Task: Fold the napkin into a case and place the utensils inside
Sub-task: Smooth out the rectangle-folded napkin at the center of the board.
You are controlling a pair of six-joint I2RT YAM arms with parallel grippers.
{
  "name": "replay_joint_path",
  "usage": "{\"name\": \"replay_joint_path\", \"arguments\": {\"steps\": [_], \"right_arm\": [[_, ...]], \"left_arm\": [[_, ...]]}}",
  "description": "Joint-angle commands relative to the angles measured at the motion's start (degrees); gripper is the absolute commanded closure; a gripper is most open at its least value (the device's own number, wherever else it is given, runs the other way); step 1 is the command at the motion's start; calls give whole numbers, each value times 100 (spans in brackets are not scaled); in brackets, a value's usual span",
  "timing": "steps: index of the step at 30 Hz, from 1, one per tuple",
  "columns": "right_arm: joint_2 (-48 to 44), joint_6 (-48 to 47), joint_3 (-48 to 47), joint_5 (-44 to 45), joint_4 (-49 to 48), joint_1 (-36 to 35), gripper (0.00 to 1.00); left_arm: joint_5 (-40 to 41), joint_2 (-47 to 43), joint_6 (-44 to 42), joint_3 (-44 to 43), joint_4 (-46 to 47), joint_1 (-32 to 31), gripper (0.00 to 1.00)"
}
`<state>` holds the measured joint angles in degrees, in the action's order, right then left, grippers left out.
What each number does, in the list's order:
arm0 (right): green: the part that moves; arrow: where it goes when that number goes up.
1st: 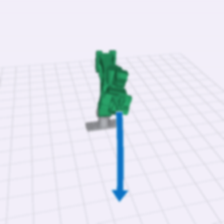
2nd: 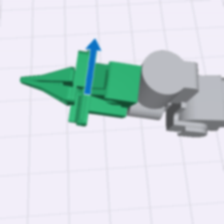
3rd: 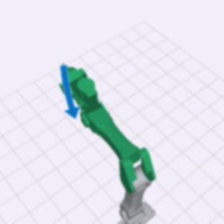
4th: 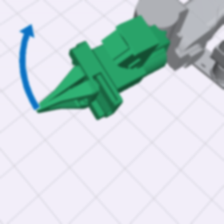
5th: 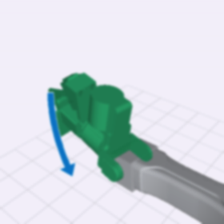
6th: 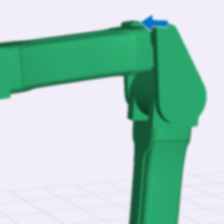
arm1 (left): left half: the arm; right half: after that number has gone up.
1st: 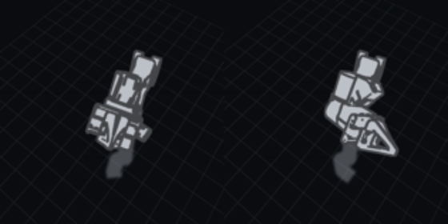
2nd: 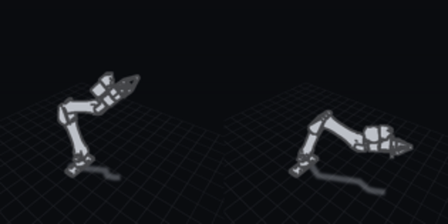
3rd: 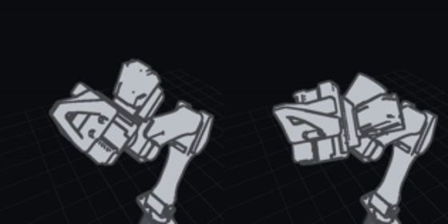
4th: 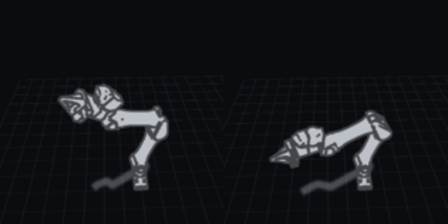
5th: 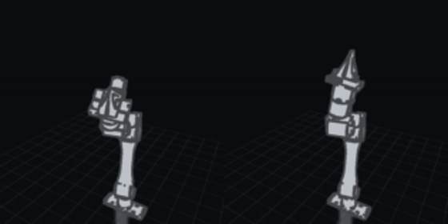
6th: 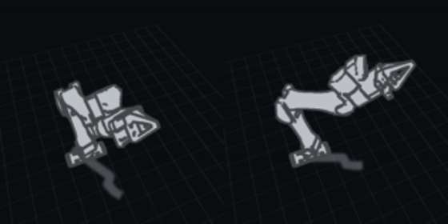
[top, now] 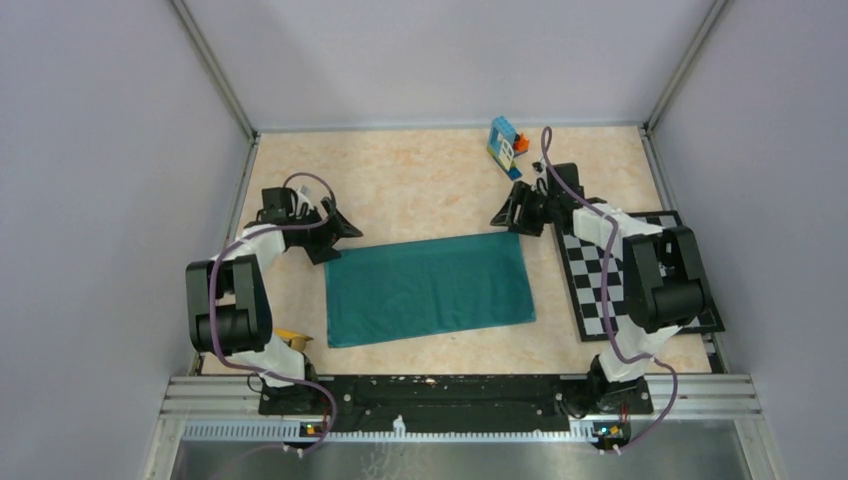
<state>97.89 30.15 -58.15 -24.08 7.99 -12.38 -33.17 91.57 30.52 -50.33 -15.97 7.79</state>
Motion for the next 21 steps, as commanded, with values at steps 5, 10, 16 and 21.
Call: {"name": "replay_joint_path", "arguments": {"steps": [5, 10, 16, 21], "right_arm": [[442, 409, -313, -600, -820, -145, 42], [709, 223, -156, -438, -982, 54, 42], [1043, -93, -147, -27, -834, 261, 43], [824, -495, -388, 744, -171, 263, 43]], "left_arm": [[21, 195, -332, -336, 88, 43, 10], [394, 529, -324, -271, 136, 137, 10], [827, 708, -351, -236, 79, 332, 9], [876, 425, -682, -567, -392, 379, 9]]}}
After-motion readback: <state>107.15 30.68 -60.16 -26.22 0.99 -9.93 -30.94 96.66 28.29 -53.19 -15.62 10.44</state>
